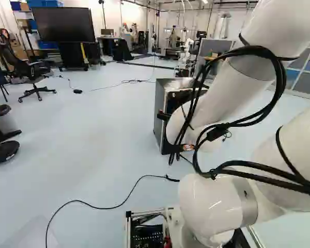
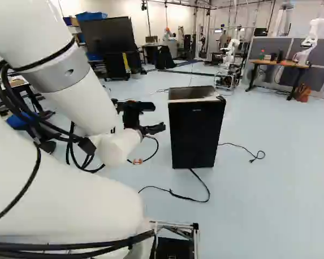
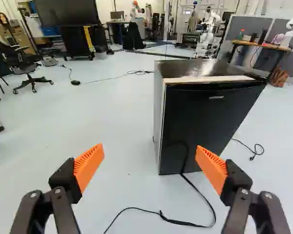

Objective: Grab a drink from the fridge

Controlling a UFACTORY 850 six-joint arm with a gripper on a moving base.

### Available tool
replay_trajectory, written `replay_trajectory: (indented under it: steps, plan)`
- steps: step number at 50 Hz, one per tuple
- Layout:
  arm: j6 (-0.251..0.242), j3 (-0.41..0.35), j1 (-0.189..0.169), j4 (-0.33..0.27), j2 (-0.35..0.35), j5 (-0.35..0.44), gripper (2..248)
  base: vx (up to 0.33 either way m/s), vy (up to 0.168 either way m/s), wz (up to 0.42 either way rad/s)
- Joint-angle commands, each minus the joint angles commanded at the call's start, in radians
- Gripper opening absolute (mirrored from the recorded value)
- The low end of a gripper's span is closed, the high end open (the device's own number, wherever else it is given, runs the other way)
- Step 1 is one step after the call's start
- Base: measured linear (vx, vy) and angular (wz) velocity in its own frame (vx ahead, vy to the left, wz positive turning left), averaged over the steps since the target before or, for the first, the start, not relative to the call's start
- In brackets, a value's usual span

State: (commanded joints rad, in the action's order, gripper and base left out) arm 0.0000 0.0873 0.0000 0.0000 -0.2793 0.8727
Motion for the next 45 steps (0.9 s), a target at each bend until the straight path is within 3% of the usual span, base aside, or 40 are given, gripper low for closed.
replay_trajectory:
  steps: [45]
  plan:
    - [0.000,0.000,0.000,0.000,0.000,0.000,247,0.008,-0.002,-0.006]
